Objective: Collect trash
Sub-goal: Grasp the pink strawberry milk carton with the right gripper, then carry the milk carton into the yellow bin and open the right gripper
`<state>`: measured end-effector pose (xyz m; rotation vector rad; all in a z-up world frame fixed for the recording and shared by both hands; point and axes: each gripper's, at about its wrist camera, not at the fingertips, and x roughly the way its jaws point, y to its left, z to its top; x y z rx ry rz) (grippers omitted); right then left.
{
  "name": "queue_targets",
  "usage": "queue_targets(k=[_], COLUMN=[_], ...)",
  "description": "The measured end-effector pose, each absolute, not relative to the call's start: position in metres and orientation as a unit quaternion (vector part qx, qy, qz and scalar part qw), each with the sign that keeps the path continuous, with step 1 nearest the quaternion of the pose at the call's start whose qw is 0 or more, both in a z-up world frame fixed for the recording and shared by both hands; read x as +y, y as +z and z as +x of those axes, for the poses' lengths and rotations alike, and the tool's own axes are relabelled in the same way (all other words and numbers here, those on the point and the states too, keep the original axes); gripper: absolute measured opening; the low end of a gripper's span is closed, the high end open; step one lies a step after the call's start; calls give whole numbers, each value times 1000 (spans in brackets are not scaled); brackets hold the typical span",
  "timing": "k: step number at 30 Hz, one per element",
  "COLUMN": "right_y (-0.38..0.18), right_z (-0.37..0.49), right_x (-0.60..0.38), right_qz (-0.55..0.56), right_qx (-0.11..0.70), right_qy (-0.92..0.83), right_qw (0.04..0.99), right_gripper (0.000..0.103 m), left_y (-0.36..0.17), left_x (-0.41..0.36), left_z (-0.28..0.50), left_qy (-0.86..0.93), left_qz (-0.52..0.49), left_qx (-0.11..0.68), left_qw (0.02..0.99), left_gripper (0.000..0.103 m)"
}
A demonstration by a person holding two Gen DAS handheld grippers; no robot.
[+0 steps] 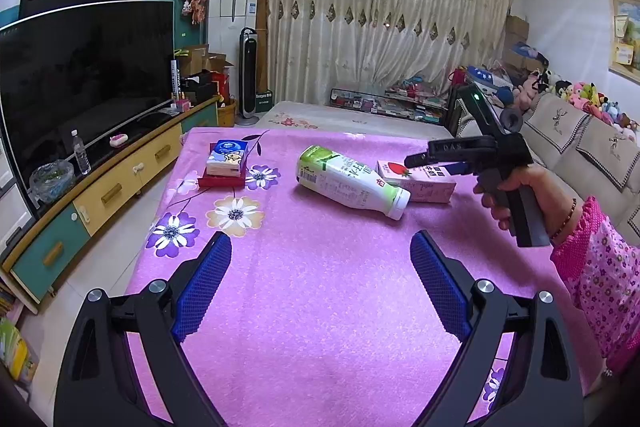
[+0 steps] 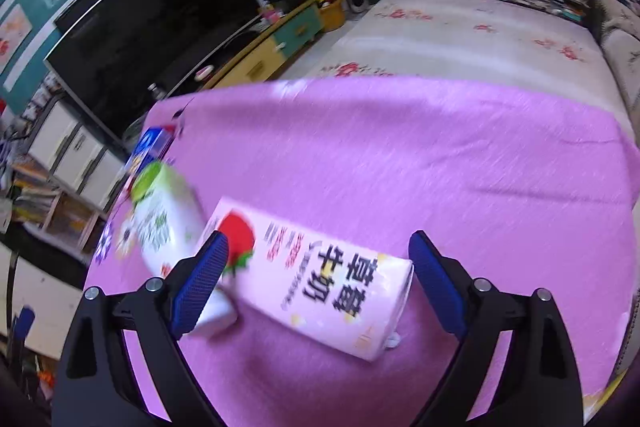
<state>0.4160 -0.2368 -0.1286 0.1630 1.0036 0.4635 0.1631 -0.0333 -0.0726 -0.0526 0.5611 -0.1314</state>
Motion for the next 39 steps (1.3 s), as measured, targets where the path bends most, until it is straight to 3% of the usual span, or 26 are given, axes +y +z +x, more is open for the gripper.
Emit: queue_targets(k=[8,14,18,21,39], right_y=[-121,-137,-146,-146,-92], right_z=[331,316,322,323,224], right_x=[-222,-205,-199,-200,-299], right_qz=[22,-12,-6,-12,62], right_qx=[473,461,453,449,364], right_qy=[283,239,228,216,151], right_qw=[834,855,862,867,917], right_gripper=[87,84,71,50,49], left_y=[-71,-70,-69,-70,-70], left_x=[-36,-40,-40,-41,-67], left_z=[161,156,154,154,160], left_qy=[-73,-77,-77,-77,-91], left_qz=[-26,-23,-19,-20,-6], left_qx=[274,271,271,271,280], left_qw=[959,959,959,959,956], left_gripper=[90,90,90,90,90])
